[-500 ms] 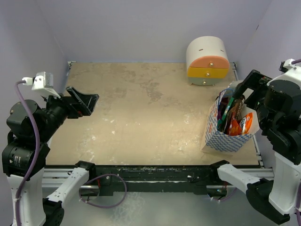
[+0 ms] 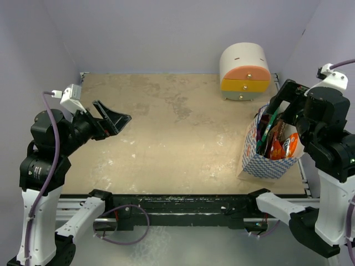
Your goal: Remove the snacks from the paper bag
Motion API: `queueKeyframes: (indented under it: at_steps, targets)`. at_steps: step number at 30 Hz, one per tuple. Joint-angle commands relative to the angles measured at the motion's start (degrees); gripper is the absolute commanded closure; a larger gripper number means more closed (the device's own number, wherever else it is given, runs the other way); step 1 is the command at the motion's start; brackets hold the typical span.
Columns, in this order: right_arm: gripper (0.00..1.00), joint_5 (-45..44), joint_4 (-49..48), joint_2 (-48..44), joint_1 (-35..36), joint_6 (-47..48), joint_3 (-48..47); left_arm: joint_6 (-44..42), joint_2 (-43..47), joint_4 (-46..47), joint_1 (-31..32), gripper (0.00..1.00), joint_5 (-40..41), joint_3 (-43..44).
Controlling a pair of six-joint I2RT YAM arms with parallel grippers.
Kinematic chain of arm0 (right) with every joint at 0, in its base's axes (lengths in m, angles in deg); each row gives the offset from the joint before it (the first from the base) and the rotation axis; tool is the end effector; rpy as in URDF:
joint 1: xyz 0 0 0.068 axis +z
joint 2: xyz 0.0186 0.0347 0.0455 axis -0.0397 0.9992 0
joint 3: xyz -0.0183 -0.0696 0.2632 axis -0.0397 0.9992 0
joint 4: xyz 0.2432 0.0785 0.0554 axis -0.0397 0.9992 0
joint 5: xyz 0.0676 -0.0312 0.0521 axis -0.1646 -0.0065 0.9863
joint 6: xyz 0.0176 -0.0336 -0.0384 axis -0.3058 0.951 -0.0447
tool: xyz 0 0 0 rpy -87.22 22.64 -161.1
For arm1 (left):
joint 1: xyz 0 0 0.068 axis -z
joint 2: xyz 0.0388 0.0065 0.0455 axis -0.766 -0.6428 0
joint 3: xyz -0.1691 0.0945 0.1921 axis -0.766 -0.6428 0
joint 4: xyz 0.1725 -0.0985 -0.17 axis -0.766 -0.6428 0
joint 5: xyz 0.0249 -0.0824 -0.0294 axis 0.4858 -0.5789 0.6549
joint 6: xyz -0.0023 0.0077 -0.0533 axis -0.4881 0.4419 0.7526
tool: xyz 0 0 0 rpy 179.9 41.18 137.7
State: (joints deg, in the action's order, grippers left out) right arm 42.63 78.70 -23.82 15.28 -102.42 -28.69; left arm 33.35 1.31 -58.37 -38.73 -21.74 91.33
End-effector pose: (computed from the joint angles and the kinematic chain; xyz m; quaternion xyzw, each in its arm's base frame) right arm 0.1011 0.0125 0.5447 0.2187 0.7580 0.0098 0.6144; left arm 0.0964 -0.0295 0.4678 -0.1036 0.7822 -0.3605 0.4974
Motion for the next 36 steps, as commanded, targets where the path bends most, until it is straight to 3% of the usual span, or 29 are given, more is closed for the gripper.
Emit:
queueKeyframes:
  at_steps: [1, 4, 10, 14, 20, 28, 36]
  targets:
    - [0.00, 4.0, -2.9, 2.1, -0.2, -2.8, 1.4, 4.2, 0.5, 4.3, -0.2, 0.01, -3.9, -0.5]
    - [0.00, 5.5, -1.4, 2.2, -0.2, -10.6, 4.2, 4.2, 0.7, 4.5, -0.2, 0.01, -3.9, -0.1]
    - [0.00, 10.2, -8.9, -2.5, -0.2, -15.3, 14.3, 3.2, 1.2, 3.7, -0.2, 0.01, -3.4, 0.3]
    - [0.00, 14.2, -19.7, -5.5, -0.2, -12.9, 23.6, 3.1, 1.0, 3.8, -0.2, 0.01, -3.4, 0.4]
    - [0.03, 13.4, -31.2, -7.5, -0.2, -8.3, 32.3, 2.7, 0.1, 3.5, -0.2, 0.01, -5.0, 1.0]
    - [0.29, 17.6, -36.0, -7.6, -0.2, -5.7, 36.4, 2.6, 0.7, 2.4, -0.2, 0.01, -5.7, 0.9]
    - [0.55, 29.5, -38.8, -6.5, -0.2, -0.7, 35.1, 3.4, 1.6, 1.9, -0.2, 0.01, -5.6, -0.5]
